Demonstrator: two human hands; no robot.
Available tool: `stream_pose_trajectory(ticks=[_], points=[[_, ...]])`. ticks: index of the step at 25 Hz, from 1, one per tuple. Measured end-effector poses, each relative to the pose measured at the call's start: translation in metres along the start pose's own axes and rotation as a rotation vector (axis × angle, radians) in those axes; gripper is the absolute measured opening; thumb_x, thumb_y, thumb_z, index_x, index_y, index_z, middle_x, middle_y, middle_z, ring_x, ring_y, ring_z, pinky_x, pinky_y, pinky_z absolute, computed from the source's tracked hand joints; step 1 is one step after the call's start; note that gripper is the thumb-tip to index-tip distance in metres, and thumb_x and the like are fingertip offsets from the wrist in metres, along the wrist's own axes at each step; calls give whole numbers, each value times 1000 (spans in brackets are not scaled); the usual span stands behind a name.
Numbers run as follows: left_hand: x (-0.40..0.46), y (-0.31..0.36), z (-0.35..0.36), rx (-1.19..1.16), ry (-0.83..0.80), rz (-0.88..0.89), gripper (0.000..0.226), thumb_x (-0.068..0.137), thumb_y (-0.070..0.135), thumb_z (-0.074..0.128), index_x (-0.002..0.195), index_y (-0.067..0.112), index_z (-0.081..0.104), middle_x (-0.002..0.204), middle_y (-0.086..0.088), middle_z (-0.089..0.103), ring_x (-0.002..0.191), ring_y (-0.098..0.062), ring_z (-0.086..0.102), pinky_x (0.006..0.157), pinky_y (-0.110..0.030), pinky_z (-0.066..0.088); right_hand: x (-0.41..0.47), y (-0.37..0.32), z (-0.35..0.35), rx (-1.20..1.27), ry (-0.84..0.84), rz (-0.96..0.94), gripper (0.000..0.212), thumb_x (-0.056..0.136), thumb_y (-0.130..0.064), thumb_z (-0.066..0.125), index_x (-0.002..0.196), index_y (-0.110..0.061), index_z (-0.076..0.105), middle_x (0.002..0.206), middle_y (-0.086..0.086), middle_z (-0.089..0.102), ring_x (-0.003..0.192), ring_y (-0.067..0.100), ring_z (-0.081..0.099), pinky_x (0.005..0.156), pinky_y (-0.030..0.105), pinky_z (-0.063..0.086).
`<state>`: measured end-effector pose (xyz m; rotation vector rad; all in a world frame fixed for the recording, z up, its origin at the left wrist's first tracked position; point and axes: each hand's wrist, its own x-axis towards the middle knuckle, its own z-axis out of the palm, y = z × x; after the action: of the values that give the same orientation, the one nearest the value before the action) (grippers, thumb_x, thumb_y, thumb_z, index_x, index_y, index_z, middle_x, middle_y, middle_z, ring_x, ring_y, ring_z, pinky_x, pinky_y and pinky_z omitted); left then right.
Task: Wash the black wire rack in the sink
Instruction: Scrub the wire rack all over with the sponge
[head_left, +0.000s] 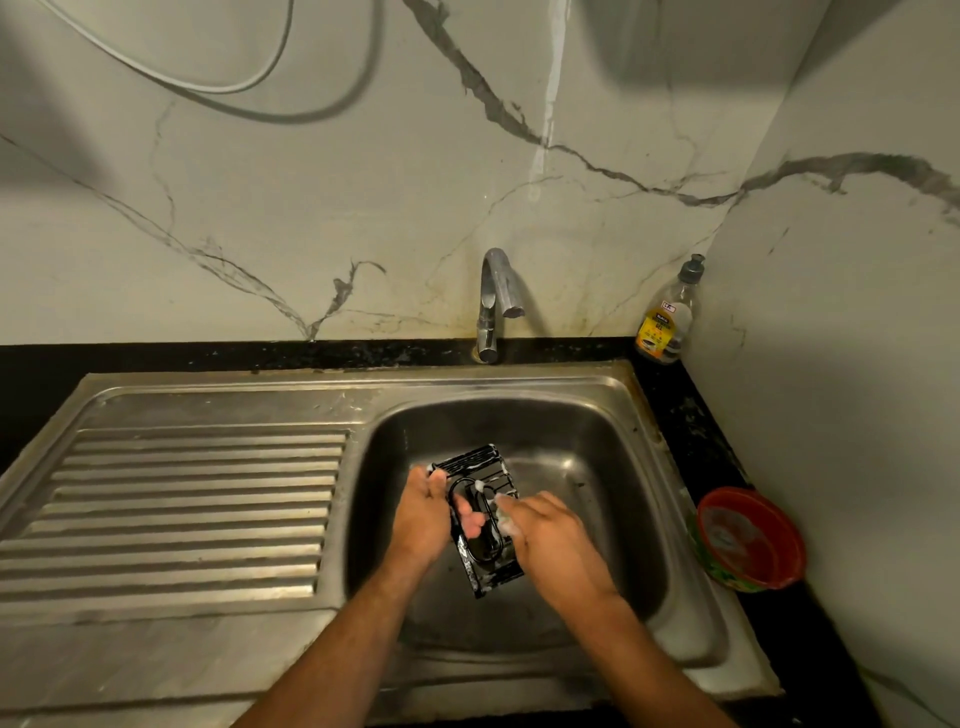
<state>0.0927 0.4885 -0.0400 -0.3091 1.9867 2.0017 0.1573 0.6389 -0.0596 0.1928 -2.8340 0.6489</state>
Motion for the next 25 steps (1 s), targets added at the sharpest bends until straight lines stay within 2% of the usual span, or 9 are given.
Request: stream_pose_trajectory(ticks=[3,4,7,9,11,13,19,22,25], points=[[2,-4,-3,0,26,-14,22,113,22,32,102,7,43,61,-9,57,47,-25,64,53,-36,59,4,-3,0,-151,-39,-140,45,61,-4,78,102,-20,72,97,-6,70,91,15,64,70,25,58],[2,-4,-5,-13,39,-26,22,113,23,31,101,8,43,62,-10,56,46,-25,64,51,-34,58,4,4,-3,-146,-11,-110,44,61,-4,79,102,-20,72,99,-6,69,93,15,63,71,25,58],[2,-3,-9,-64,77,-46,23,113,23,30,99,9,42,64,-12,54,46,-24,64,44,-30,55,-2,21,-11,22,84,86,26,84,-17,70,110,-20,71,109,-8,64,100,11,60,86,22,51],[2,-2,-11,-95,87,-45,23,113,22,31,97,10,41,63,-12,54,46,-23,65,43,-30,56,-9,17,-9,83,19,4,25,93,-30,55,113,-24,70,113,-13,59,102,6,56,86,17,48],[0,-3,-11,-115,87,-48,22,112,22,33,96,9,41,62,-12,54,46,-23,64,45,-32,58,-14,16,-3,30,16,-145,26,82,-16,71,107,-22,72,107,-9,65,96,11,62,80,23,55],[-2,-4,-9,-134,85,-43,21,112,21,34,98,8,41,60,-10,53,45,-24,61,46,-33,58,-14,20,-5,70,67,-78,38,71,-3,80,103,-22,73,100,-6,68,89,16,66,75,27,59],[-2,-6,-3,-159,101,-57,18,111,19,40,96,8,44,68,-13,55,58,-28,64,48,-32,59,-23,8,1,-30,61,-246,38,70,-7,78,104,-22,71,104,-9,65,95,13,60,81,25,55],[-5,-1,4,-186,114,-75,22,112,19,36,94,8,43,67,-12,55,56,-25,64,51,-32,61,-16,19,-8,82,239,10,20,85,-17,59,97,-17,75,95,-4,68,91,14,57,82,25,50],[-3,-1,3,-212,140,-90,22,112,17,37,92,9,44,71,-12,54,62,-27,63,52,-31,61,-28,13,-7,30,78,-225,27,86,-16,49,98,-19,74,101,-7,67,94,13,58,85,24,51]])
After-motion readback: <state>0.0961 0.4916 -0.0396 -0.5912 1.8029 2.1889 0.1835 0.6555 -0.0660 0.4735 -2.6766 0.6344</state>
